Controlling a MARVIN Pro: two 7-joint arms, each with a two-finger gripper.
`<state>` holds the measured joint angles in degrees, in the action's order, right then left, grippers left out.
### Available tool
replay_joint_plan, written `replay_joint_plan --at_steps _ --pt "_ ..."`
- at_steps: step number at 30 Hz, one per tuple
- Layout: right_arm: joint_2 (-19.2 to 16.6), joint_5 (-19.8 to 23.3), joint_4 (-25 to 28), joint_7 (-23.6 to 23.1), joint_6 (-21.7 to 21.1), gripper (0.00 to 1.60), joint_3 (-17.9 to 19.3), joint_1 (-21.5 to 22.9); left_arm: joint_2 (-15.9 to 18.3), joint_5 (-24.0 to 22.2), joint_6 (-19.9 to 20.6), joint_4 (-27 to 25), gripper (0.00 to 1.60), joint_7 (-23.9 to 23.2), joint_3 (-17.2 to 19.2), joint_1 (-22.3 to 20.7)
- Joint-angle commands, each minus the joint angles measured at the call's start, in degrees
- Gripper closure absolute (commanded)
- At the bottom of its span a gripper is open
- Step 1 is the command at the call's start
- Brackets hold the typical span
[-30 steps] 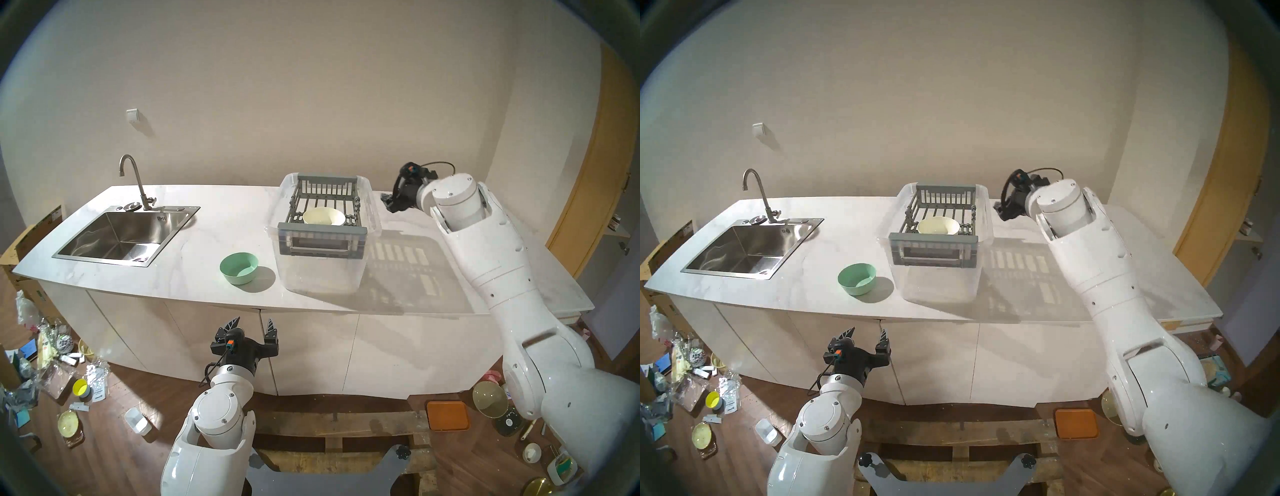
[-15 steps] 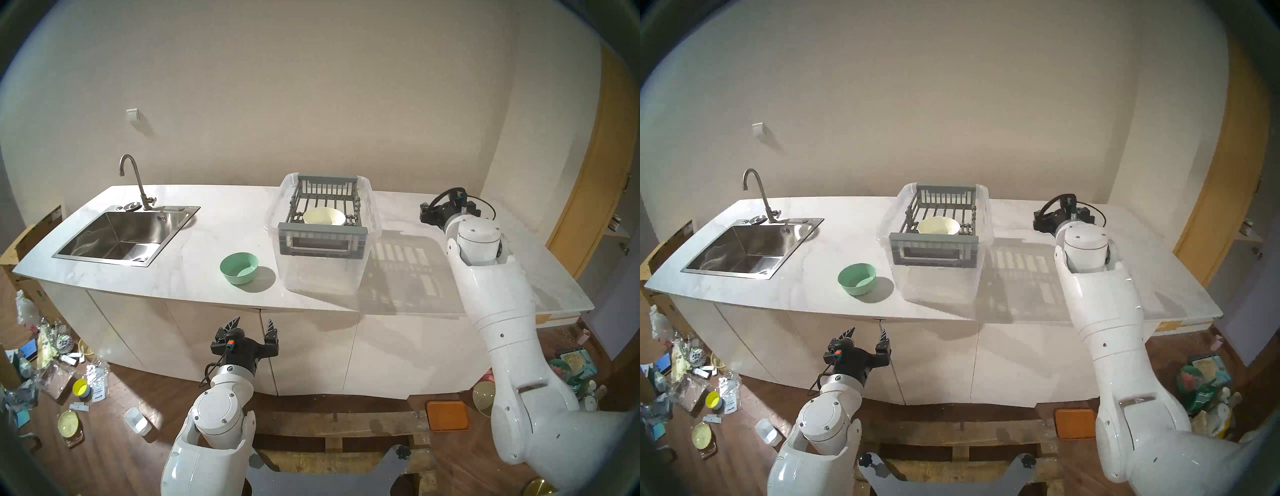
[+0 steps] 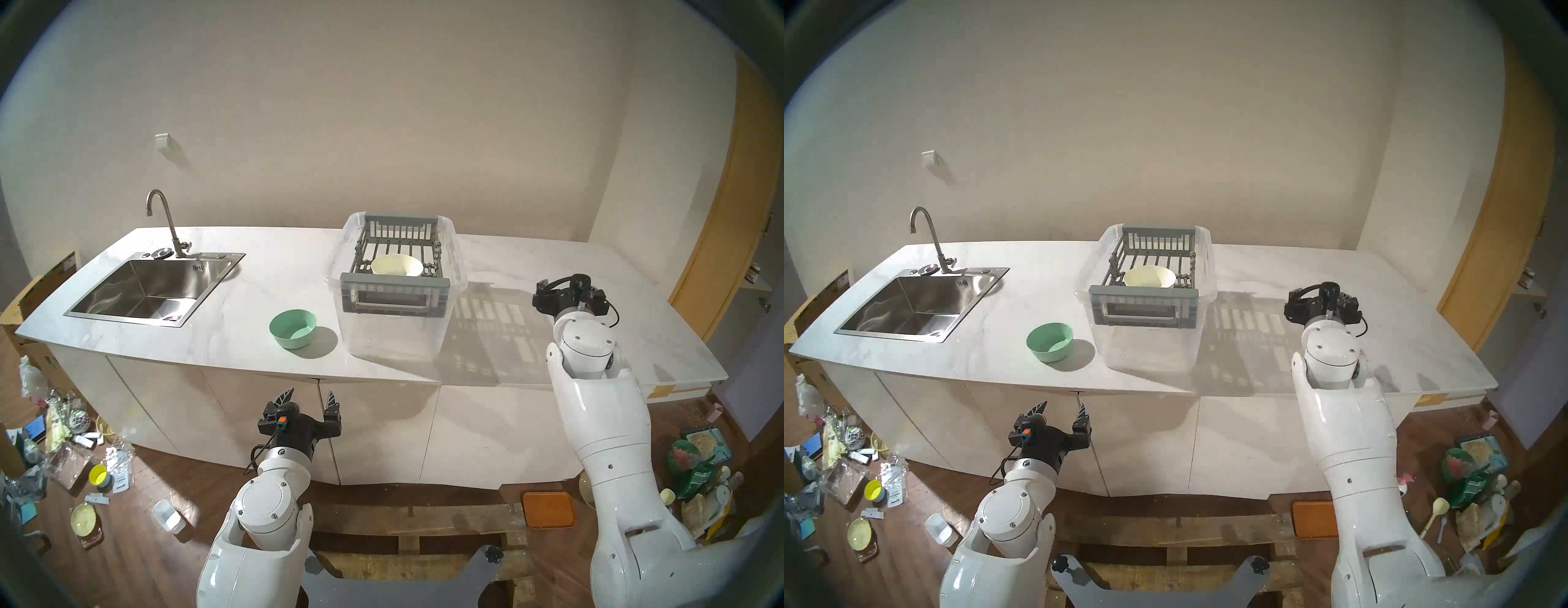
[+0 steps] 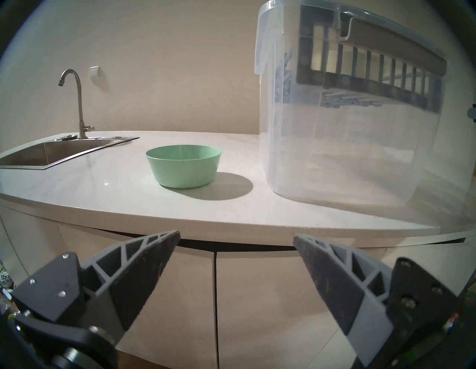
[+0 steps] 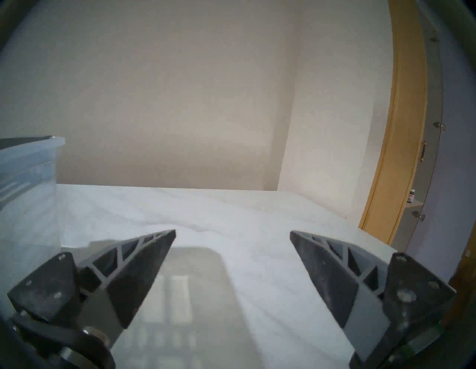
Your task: Place the plate or bowl neatly into the plate slot of the drying rack
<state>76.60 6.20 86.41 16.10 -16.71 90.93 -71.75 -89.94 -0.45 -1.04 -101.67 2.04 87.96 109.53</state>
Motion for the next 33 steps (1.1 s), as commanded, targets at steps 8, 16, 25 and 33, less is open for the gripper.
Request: replay_joint_plan --at_steps 8,16,25,33 --pt "-0.23 -0.06 2.50 -0.30 1.70 0.00 0.00 1.95 -0.88 -1.91 0.43 -2.44 0.00 -0.58 0.33 -1.11" --pt "-0.21 -0.08 2.49 -0.37 1.54 0.00 0.03 1.98 -2.08 -14.78 4.87 -4.04 0.00 0.26 1.95 -5.30" --pt "-0.17 -0.12 2.51 -0.45 1.60 0.00 0.09 1.97 -2.28 -35.00 12.58 -4.00 0.00 7.28 3.78 -11.60" --pt "-0.15 -0.14 2.52 -0.48 1.66 0.00 0.11 1.95 -2.04 -48.22 14.50 -3.58 0.00 18.62 3.19 -17.13"
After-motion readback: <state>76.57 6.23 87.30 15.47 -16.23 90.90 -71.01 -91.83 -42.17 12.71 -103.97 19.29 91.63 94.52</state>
